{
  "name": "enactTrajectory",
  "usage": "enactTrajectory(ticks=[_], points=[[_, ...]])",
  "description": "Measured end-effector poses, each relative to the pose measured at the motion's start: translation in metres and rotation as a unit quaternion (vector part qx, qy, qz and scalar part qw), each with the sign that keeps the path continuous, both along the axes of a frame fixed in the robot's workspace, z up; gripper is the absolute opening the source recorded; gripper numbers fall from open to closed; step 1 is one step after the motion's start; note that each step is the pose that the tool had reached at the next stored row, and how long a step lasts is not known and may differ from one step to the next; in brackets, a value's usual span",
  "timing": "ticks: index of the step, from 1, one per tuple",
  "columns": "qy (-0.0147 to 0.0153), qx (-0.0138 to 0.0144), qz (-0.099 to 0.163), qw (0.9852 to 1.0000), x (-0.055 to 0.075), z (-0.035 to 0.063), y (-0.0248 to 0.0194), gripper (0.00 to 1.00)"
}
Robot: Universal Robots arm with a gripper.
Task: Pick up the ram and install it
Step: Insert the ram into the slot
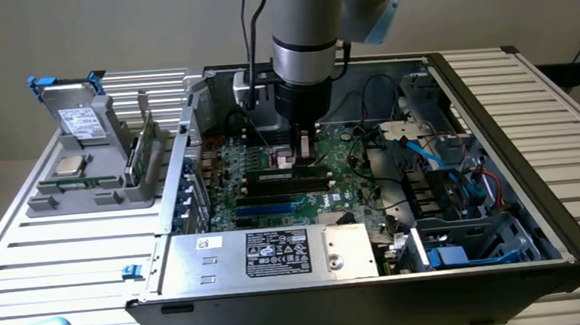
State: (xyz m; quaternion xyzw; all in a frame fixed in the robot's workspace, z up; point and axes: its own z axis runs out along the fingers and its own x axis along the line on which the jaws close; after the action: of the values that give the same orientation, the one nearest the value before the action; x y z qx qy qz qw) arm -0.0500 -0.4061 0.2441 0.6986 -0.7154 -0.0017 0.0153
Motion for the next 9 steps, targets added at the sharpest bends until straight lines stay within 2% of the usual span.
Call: enactTrajectory(ticks=[9], points=[[0.0004,-0.0009,0.000,1.0000,0.0004,-0.0023,-0.0004,0.13]])
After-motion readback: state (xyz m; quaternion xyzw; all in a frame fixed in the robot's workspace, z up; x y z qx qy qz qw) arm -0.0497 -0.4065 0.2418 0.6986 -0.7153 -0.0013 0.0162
